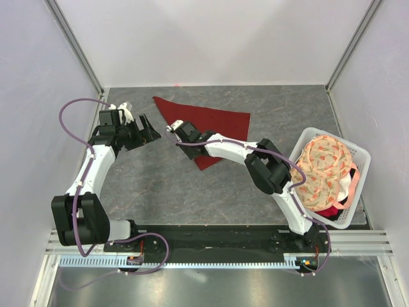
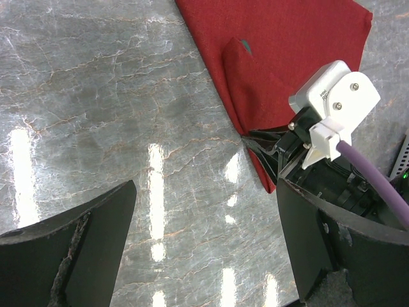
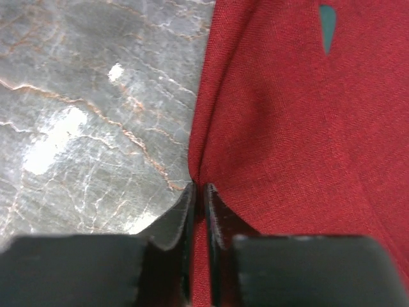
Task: Fold the napkin, place the utensils inside, and roll it up
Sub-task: Fold the napkin
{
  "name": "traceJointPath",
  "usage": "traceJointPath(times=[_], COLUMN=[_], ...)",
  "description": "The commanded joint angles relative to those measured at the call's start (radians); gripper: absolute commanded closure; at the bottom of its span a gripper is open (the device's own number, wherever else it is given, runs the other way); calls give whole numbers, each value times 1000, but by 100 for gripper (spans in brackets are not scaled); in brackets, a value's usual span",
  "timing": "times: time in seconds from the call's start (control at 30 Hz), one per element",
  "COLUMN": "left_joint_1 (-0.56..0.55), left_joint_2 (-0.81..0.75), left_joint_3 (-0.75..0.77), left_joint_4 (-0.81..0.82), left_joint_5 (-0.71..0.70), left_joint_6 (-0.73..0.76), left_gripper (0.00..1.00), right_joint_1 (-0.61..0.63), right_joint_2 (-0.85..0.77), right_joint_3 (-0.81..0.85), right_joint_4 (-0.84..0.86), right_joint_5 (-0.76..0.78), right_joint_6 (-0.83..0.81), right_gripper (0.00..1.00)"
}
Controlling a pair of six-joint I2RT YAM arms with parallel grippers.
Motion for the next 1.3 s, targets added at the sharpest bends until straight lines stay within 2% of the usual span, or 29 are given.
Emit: traceJointPath(times=[0.0,0.1,0.2,0.43,0.7,1.03,1.27], left_joint_1=[-2,-5,-4,-4,1,19,76], left_joint_2=[4,13,27,24,-7,-73,-55], left_joint_3=[-2,-2,-3,-75,-272,-445,-467], left_joint_4=[40,42,44,119,342,457,542], left_joint_5=[21,18,10,-39,-159,-358,-334], left_joint_6=[-31,-33,-59,-192,-371,-471,-490], left_gripper=[2,2,2,2,3,19,34], right_joint_1=[-1,2,10,34,80,90,90], right_joint_2=[34,22,-15,-192,-387,-546,-586], right_joint_3=[-11,-34,-84,-326,-601,-784,-837], right_joint_4=[-14,-7,7,73,107,111,113], right_joint_5=[31,-23,-55,-161,-207,-287,-301], right_joint_6=[-15,-44,-46,16,120,174,181], right_gripper=[90,100,100,100,100,100,100])
